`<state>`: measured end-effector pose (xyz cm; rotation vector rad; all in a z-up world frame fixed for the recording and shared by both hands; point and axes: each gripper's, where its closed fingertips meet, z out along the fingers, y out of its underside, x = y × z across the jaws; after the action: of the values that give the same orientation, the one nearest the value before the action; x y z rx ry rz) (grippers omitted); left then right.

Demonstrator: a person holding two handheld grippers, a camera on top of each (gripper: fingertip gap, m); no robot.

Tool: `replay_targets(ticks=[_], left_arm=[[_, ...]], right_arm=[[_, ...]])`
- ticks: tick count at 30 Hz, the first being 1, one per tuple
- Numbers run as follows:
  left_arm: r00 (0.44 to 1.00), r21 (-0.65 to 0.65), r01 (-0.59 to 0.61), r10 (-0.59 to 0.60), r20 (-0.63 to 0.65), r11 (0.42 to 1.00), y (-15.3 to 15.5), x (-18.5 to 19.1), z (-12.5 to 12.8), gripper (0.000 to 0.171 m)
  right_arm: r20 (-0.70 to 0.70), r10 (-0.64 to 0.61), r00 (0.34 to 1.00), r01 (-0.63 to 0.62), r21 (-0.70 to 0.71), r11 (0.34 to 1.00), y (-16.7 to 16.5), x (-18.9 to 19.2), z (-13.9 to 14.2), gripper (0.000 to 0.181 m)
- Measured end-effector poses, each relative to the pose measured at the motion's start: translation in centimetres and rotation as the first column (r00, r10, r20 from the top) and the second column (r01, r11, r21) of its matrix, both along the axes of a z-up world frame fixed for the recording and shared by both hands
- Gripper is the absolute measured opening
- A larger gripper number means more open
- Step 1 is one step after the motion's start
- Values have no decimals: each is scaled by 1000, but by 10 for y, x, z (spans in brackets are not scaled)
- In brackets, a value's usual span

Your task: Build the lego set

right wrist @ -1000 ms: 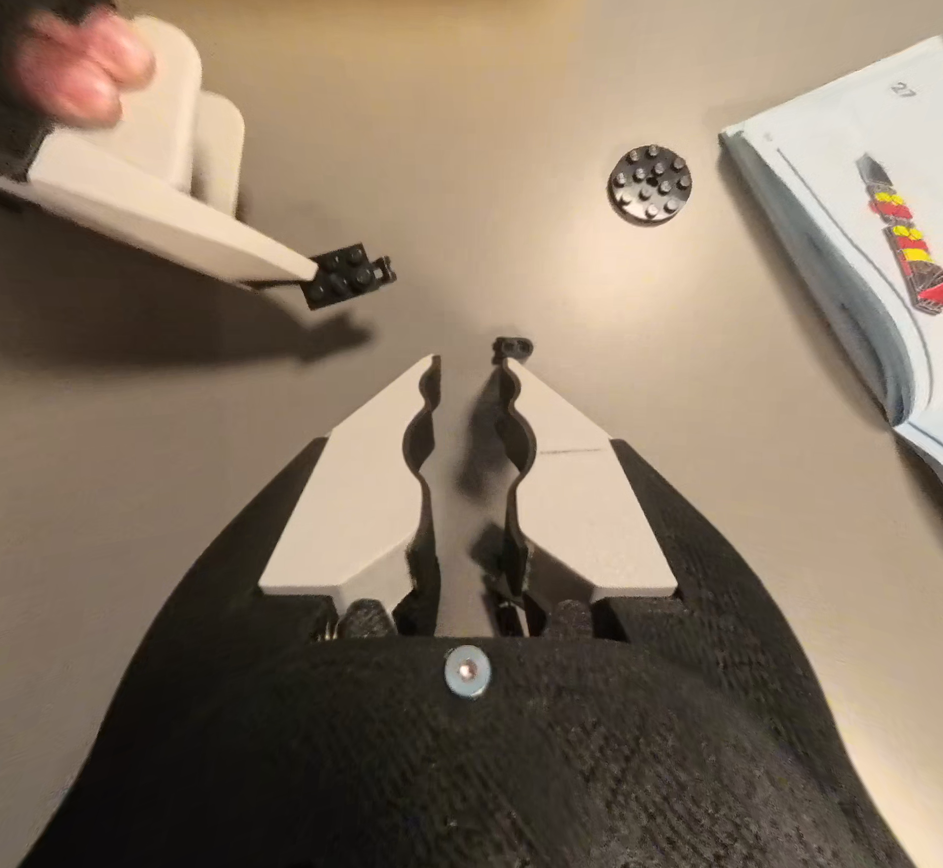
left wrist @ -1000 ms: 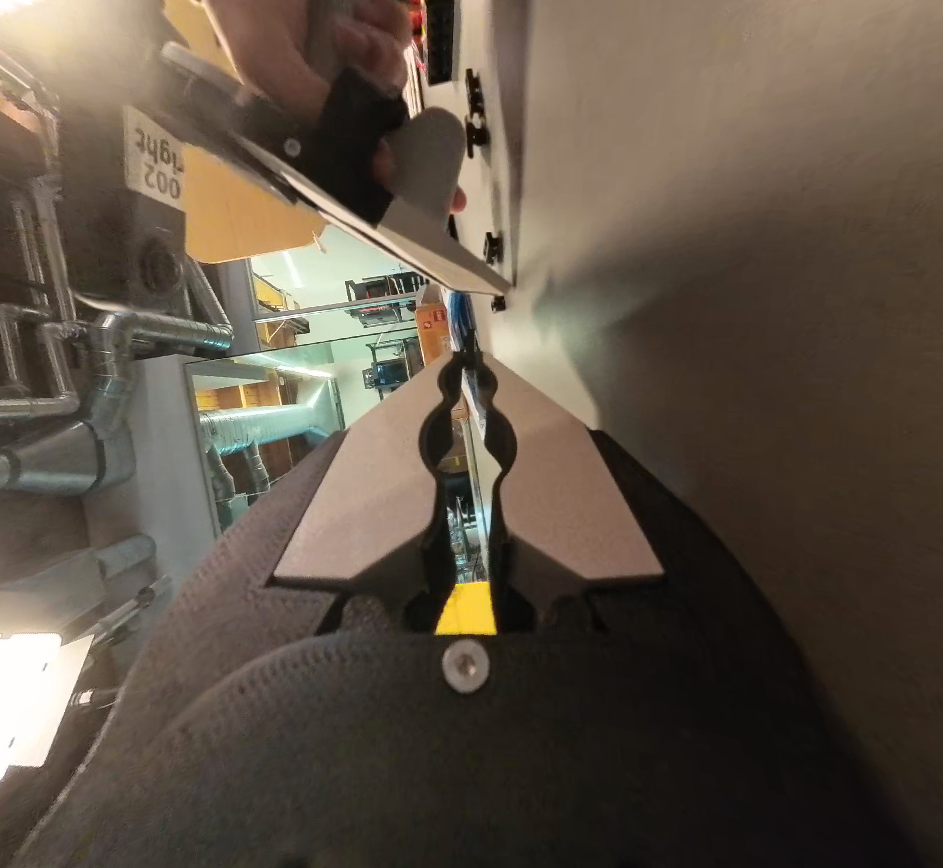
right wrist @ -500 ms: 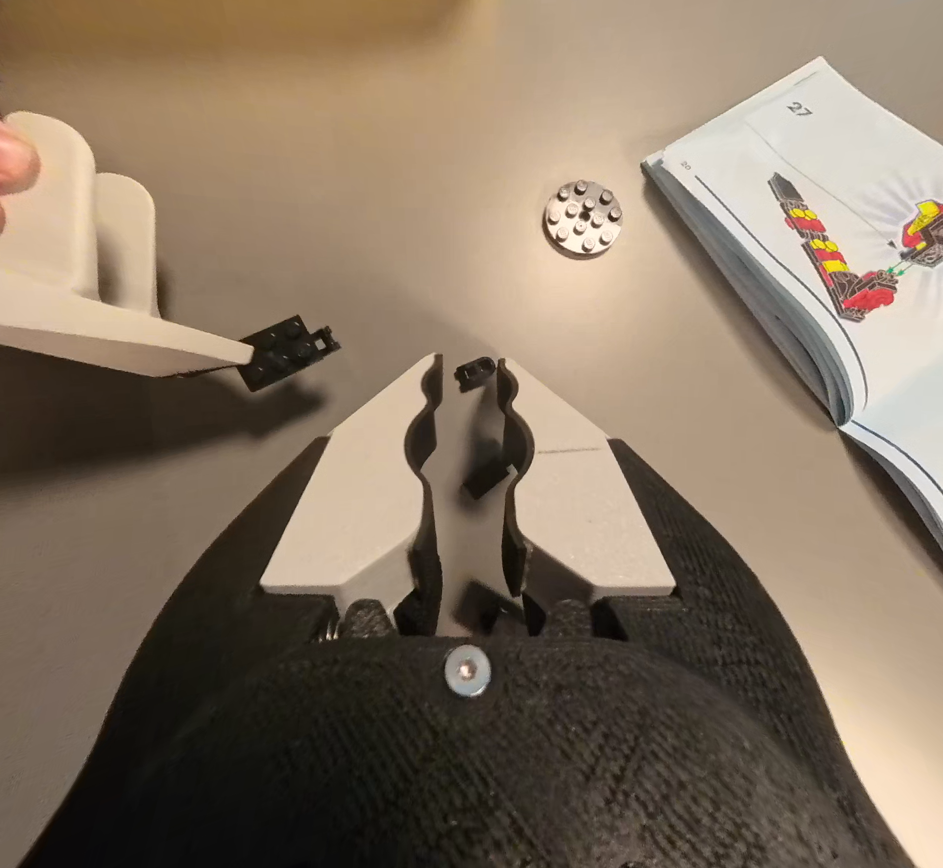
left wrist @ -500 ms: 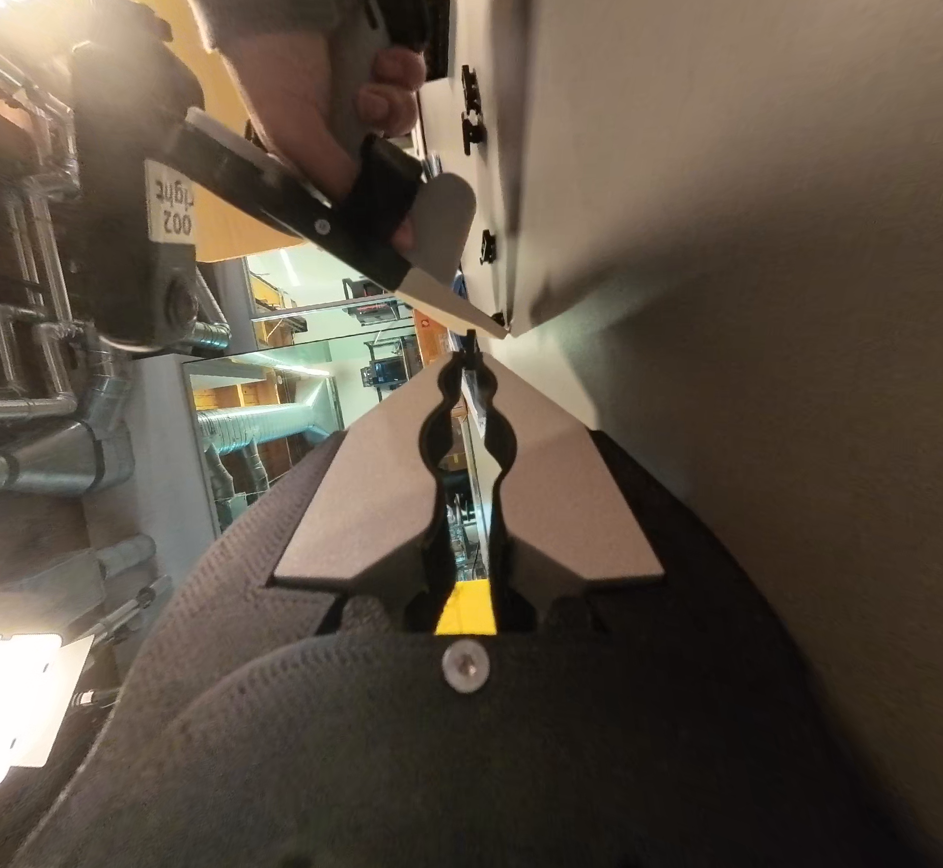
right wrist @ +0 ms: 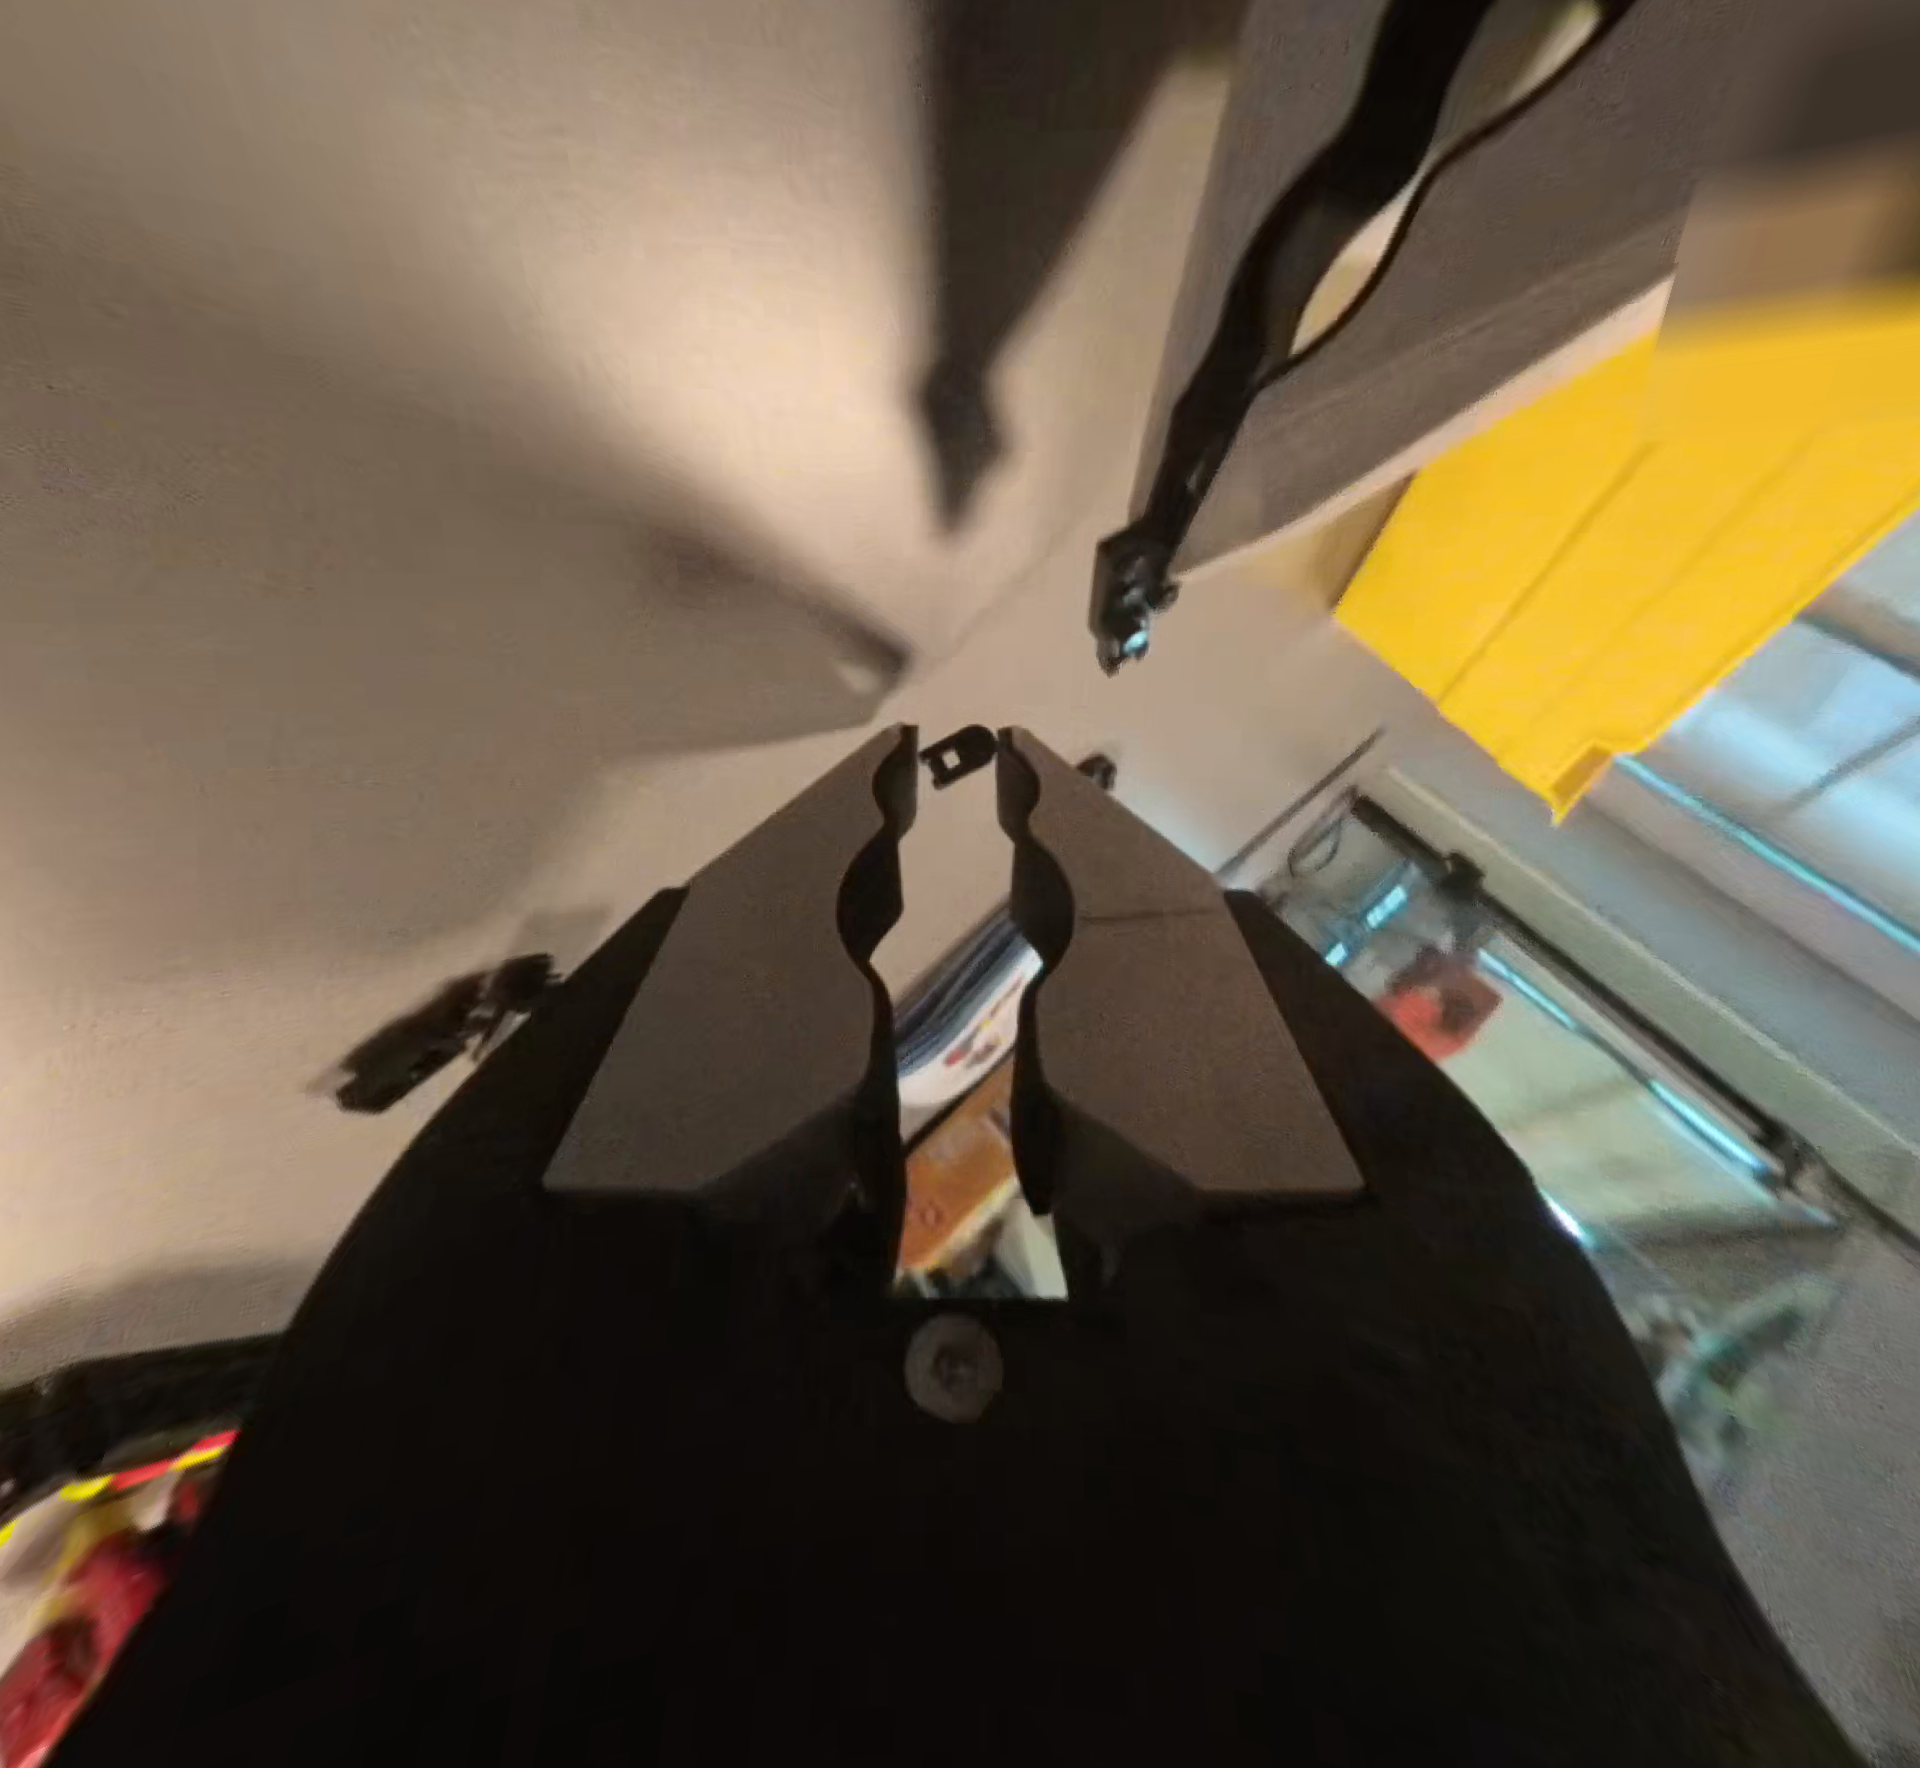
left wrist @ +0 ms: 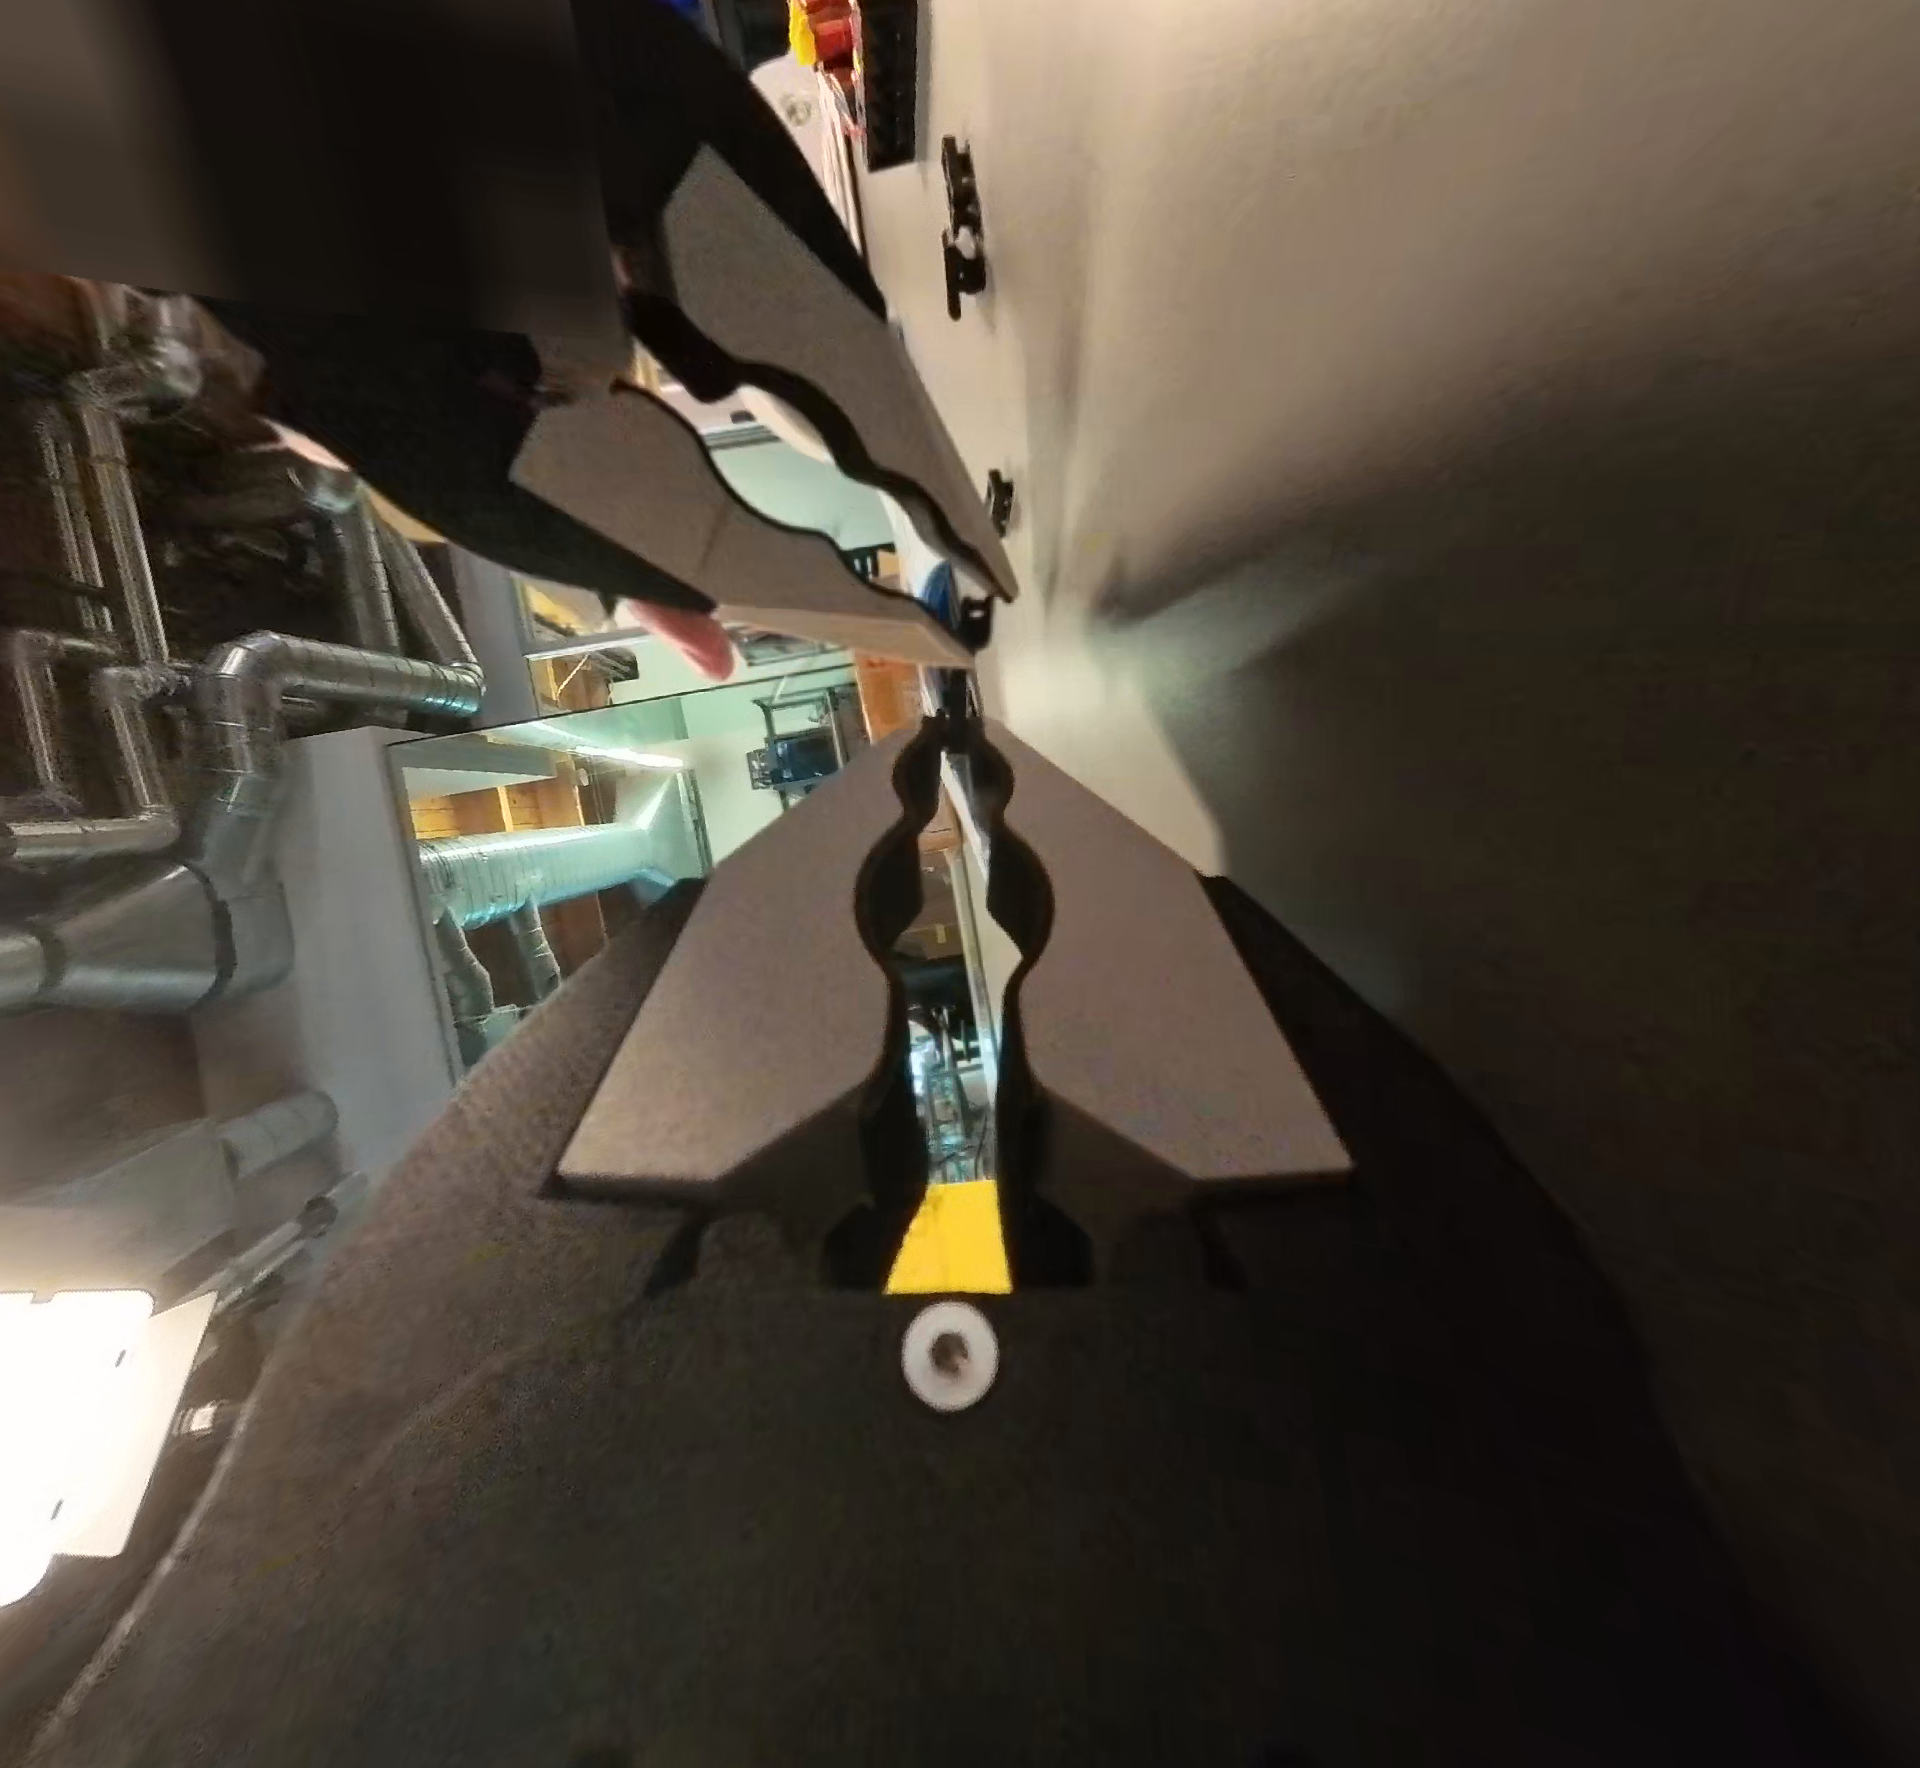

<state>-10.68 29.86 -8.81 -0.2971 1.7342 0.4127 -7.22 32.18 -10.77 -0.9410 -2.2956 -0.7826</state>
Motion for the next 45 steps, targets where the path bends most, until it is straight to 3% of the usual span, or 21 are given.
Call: replay_targets(ticks=[2,4,8,11,15,17,20,24,26,28,30,32,34,37,41,44,45], left_arm=[[1000,3,-1,1,-2,1000,0,0,0,4],[1000,5,-2,2,-3,1000,0,0,0,4],[1000,8,1,-1,-7,1000,0,0,0,4],[1000,13,2,-2,-13,1000,0,-1,0,4],[1000,20,-5,5,-25,1000,2,-3,-1,4],[1000,23,-8,9,-25,1000,3,-4,-1,4],[1000,22,-10,11,-26,1000,4,-3,-2,4],[1000,16,-9,9,-29,1000,4,-3,-3,4],[1000,13,-7,7,-29,1000,3,-2,-3,4],[1000,13,-7,8,-29,1000,3,-2,-3,4],[1000,12,-7,7,-29,1000,3,-2,-3,4],[1000,8,-6,6,-29,1000,3,-2,-3,4],[1000,6,-4,5,-28,1000,3,-1,-4,4],[1000,7,-4,4,-28,1000,3,-1,-4,4],[1000,3,-3,3,-28,1000,2,0,-4,4],[1000,-2,-3,3,-27,1000,2,0,-5,4],[1000,-2,-3,3,-28,1000,2,0,-5,4]], right_arm=[[-49,-11,999,5,-119,993,-15,-5,1,29],[-173,-181,968,123,-303,945,-26,-10,6,35],[-302,-570,764,300,-616,728,-26,-7,14,35],[-324,-724,610,293,-756,585,-22,-8,10,24],[-284,-806,520,235,-859,454,-26,-17,-2,18],[-277,-811,516,214,-875,435,-30,-20,-5,18],[-297,-785,543,206,-859,468,-35,-22,-7,19],[-326,-771,547,237,-823,517,-33,-20,-9,6],[-356,-728,586,241,-781,576,-32,-19,-7,5],[-410,-614,675,251,-655,713,-28,-17,-1,5],[-400,-397,826,230,-403,886,-22,-12,9,4],[-222,-127,967,114,-73,991,-17,-8,16,5],[62,90,994,-97,127,987,-20,-6,14,4],[334,308,891,-372,147,917,-34,-3,2,4],[396,542,741,-603,38,797,-65,-10,-8,4],[368,578,728,-626,13,780,-81,-10,-11,2],[346,554,757,-595,15,804,-81,-7,-9,9]])
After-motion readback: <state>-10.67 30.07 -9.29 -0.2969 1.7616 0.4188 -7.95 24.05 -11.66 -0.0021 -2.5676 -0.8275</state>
